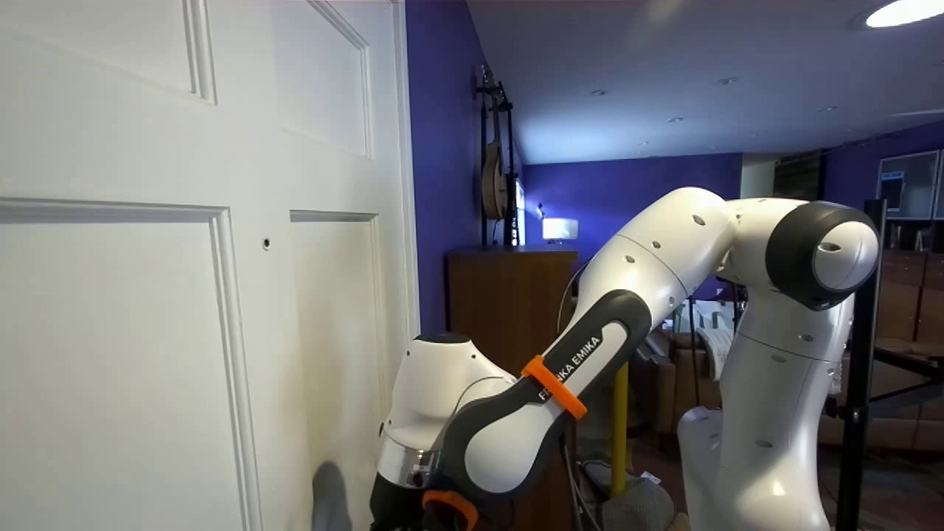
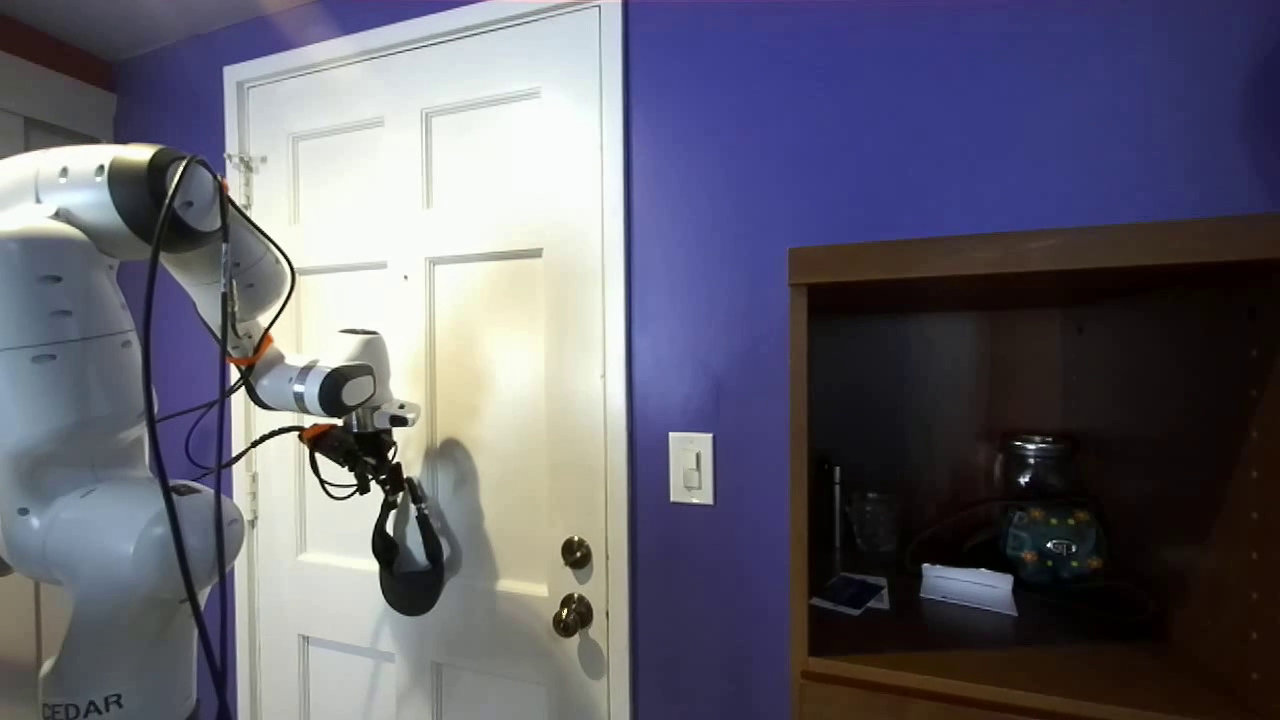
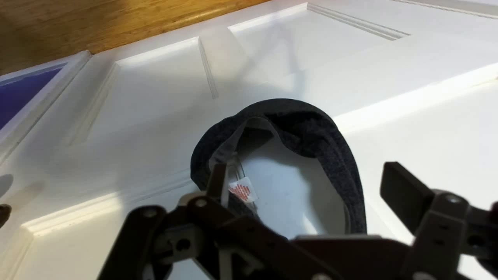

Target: Take the hat off of the door and put it on the cabinet

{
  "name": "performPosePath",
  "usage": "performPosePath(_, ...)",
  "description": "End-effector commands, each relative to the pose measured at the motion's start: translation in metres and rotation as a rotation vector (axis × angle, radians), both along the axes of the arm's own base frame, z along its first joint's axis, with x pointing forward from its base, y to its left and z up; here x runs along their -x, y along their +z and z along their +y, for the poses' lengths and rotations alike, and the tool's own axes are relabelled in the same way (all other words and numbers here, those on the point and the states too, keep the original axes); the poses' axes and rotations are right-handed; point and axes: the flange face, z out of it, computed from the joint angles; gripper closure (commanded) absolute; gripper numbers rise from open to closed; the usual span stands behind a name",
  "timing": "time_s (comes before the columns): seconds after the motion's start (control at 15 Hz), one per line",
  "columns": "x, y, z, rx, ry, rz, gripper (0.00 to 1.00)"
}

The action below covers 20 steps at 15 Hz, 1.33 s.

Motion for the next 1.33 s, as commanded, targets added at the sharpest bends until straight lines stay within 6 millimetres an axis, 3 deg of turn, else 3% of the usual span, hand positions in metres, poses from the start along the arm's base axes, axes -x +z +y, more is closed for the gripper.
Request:
performPosePath(0.0,-0.009,0.005,0.006,-0.043,0.001,-0.073,0.0)
performPosePath(0.2,-0.016,0.009,0.012,-0.077,0.021,-0.147,0.0)
performPosePath(0.8,-0.022,-0.006,0.032,-0.161,0.069,-0.222,0.0)
performPosePath(0.93,-0.023,-0.007,0.033,-0.171,0.075,-0.227,0.26)
performPosePath(1.27,-0.025,-0.01,0.028,-0.184,0.073,-0.212,0.62)
